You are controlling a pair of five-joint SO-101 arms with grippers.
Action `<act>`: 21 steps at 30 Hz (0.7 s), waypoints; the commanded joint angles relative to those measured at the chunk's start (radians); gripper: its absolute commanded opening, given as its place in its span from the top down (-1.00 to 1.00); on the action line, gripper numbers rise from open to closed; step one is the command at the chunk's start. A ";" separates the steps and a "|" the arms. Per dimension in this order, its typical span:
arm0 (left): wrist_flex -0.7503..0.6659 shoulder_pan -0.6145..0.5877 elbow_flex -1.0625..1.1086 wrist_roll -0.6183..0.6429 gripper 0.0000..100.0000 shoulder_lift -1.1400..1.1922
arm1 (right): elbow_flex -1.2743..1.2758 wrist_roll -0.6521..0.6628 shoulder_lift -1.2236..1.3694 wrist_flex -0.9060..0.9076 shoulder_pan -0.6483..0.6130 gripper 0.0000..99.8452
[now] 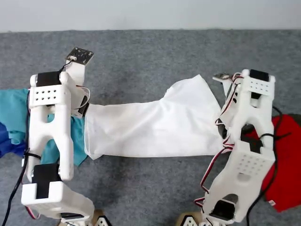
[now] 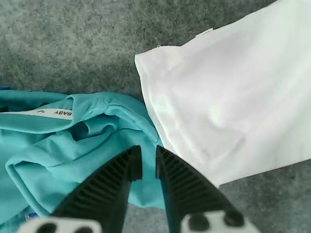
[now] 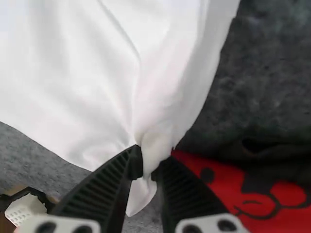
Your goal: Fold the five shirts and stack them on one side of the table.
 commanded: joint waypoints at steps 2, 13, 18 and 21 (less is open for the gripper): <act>0.012 0.005 -0.025 -0.002 0.88 0.000 | -0.041 0.009 -0.004 -0.024 0.062 0.98; -0.242 -0.120 0.208 0.118 0.88 0.002 | 0.074 0.160 -0.117 0.077 0.050 0.54; -0.348 -0.144 0.312 0.110 0.88 0.002 | 0.132 0.155 -0.303 0.076 0.004 0.54; -0.493 -0.189 0.386 0.110 0.88 0.002 | 0.132 0.086 -0.410 0.076 -0.005 0.54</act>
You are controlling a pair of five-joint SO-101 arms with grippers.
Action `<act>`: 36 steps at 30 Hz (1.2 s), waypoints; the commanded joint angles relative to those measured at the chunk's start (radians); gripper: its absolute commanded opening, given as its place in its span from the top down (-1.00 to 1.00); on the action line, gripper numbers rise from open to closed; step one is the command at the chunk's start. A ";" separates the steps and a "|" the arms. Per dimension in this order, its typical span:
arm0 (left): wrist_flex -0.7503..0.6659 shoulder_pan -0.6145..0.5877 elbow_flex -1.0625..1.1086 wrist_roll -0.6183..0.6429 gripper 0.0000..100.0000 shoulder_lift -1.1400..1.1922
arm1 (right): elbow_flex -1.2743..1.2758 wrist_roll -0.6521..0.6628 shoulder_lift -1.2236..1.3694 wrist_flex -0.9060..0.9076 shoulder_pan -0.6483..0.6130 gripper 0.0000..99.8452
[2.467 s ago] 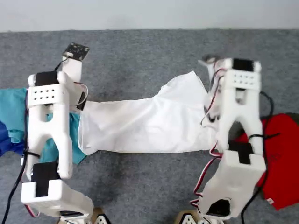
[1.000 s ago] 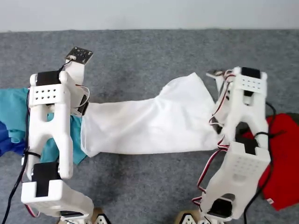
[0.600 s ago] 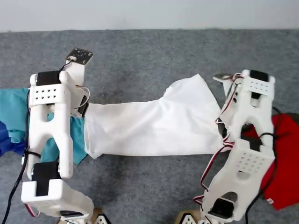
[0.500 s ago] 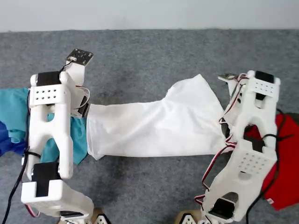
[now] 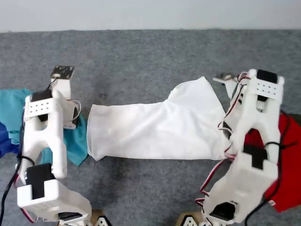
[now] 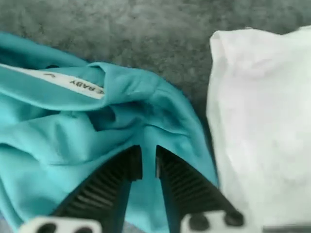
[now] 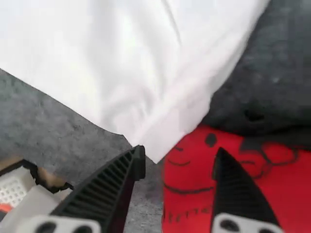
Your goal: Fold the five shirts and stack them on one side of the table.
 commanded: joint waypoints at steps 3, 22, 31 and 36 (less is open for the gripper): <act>-0.252 -0.094 0.108 0.005 0.88 -0.005 | -0.003 -0.087 -0.226 0.044 -0.013 0.54; -0.499 -0.644 -0.139 -0.029 0.88 0.252 | -0.002 -0.186 -0.403 0.041 -0.131 0.54; 0.347 -0.462 -0.601 -0.029 0.88 0.252 | 0.046 -0.187 -0.403 0.039 -0.209 0.54; 0.588 -0.226 -0.668 0.003 0.88 0.235 | 0.046 -0.187 -0.403 0.039 -0.202 0.54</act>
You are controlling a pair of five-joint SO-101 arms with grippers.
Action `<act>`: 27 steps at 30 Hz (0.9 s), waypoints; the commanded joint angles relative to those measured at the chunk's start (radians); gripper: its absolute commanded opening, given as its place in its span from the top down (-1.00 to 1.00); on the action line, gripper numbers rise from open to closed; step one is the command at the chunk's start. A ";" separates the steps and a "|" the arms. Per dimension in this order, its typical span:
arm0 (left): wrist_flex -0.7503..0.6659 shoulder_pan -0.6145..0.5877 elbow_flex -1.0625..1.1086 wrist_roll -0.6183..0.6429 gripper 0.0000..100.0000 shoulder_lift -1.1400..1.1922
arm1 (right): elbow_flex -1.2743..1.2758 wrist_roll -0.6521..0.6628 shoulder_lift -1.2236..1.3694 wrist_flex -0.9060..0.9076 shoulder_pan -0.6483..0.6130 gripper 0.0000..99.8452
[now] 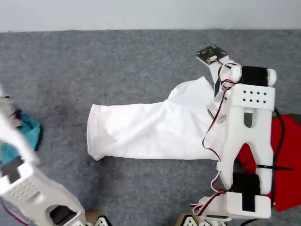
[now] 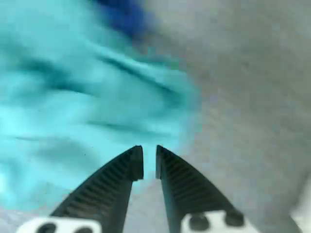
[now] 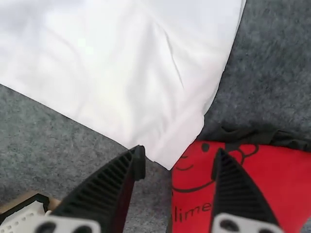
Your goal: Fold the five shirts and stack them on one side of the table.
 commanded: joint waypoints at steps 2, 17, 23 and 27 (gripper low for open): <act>0.118 0.183 0.030 0.049 0.88 -0.064 | 0.006 -0.011 -0.045 0.038 -0.004 0.54; 0.086 0.509 0.622 0.043 0.88 -0.373 | 0.083 -0.011 -0.048 0.038 -0.004 0.54; 0.054 0.546 0.631 0.044 0.88 -0.373 | 0.083 -0.011 -0.041 0.038 -0.007 0.54; 0.054 0.669 0.631 0.044 0.88 -0.374 | 0.083 -0.011 -0.041 0.038 -0.008 0.54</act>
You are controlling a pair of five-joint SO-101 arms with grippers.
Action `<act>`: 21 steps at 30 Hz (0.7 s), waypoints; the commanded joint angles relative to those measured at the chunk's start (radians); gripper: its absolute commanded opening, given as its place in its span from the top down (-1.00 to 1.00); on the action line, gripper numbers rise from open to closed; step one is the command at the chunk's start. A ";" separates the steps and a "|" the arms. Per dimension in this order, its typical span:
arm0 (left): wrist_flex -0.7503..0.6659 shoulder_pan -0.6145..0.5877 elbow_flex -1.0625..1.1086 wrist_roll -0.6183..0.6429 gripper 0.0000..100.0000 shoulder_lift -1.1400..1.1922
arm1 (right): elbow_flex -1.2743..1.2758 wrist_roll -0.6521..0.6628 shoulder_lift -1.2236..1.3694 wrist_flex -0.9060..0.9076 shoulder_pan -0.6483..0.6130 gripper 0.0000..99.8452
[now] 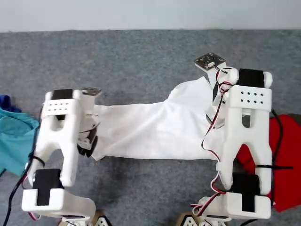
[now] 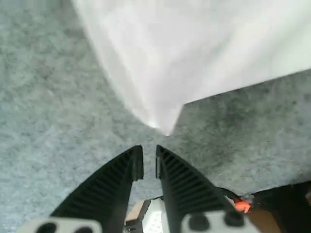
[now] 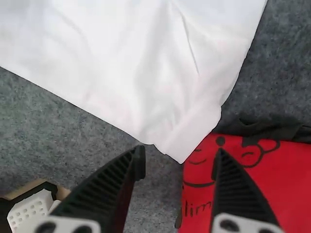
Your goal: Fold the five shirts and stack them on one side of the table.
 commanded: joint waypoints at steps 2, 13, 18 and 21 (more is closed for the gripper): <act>-0.008 0.147 0.001 0.006 0.88 -0.046 | -0.002 -0.011 -0.038 0.038 0.001 0.54; -0.029 0.103 0.001 0.002 0.88 -0.044 | 0.000 -0.011 -0.038 0.038 0.001 0.54; -0.034 0.051 0.013 0.002 0.88 -0.044 | 0.000 -0.011 -0.036 0.038 0.001 0.54; -0.107 0.057 0.061 0.006 0.88 -0.044 | 0.000 -0.011 -0.036 0.038 -0.002 0.54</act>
